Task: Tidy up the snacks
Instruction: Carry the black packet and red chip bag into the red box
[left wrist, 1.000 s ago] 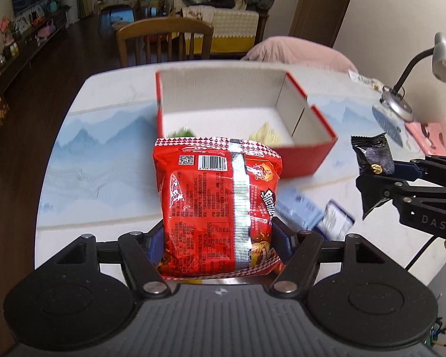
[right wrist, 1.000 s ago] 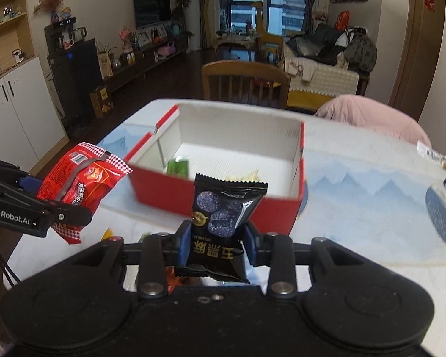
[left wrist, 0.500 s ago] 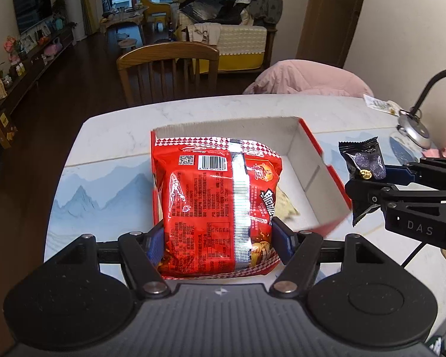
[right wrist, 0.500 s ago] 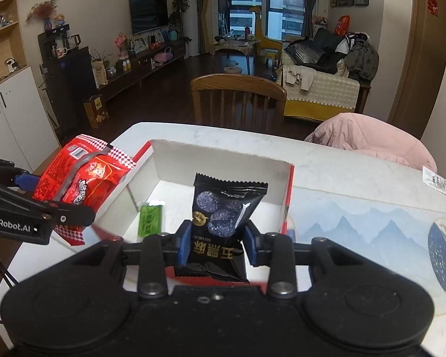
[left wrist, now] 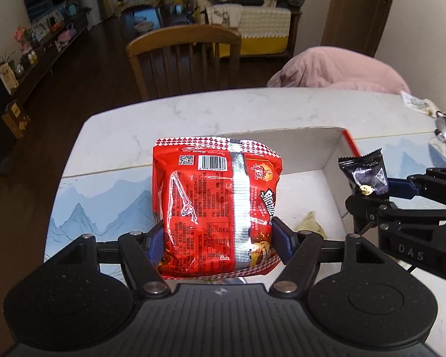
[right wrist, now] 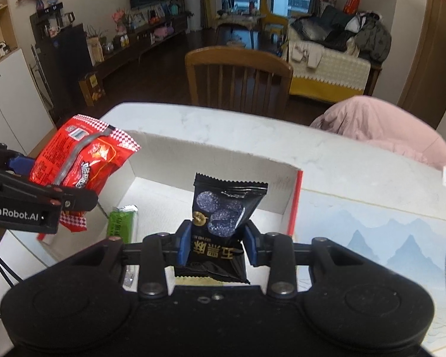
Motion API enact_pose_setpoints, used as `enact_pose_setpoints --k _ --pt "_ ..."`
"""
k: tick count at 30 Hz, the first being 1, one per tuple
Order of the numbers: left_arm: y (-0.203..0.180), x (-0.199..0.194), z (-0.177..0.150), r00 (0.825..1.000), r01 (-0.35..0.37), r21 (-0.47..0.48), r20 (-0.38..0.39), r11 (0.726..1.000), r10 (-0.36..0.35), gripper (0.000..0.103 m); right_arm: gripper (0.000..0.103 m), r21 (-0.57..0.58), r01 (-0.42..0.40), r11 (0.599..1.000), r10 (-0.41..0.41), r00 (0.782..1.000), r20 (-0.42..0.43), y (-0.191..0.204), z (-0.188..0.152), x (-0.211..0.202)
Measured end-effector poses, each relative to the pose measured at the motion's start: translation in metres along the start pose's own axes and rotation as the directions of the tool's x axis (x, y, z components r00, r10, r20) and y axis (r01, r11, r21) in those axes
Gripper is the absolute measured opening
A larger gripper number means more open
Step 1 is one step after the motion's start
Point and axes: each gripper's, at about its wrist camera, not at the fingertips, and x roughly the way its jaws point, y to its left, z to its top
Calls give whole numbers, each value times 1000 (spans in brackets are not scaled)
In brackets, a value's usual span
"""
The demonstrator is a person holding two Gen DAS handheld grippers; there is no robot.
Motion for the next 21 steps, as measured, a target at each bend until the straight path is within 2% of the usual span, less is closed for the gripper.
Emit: enact_pose_setpoints --k 9,13,17,21 --pt "0 53 12 991 -16 4 -129 1000 16 70 35 -1 -40 999 40 993 -115 1 4 51" --pt "-1 72 12 982 -16 8 -191 1000 17 70 35 -15 -51 999 48 987 -154 7 3 66" --pt "-6 85 11 975 -40 46 -218 998 49 70 35 -23 -54 998 49 982 -183 8 4 77" --pt "-6 97 11 964 -29 34 -264 999 37 70 35 -29 -61 998 54 976 -210 8 4 86"
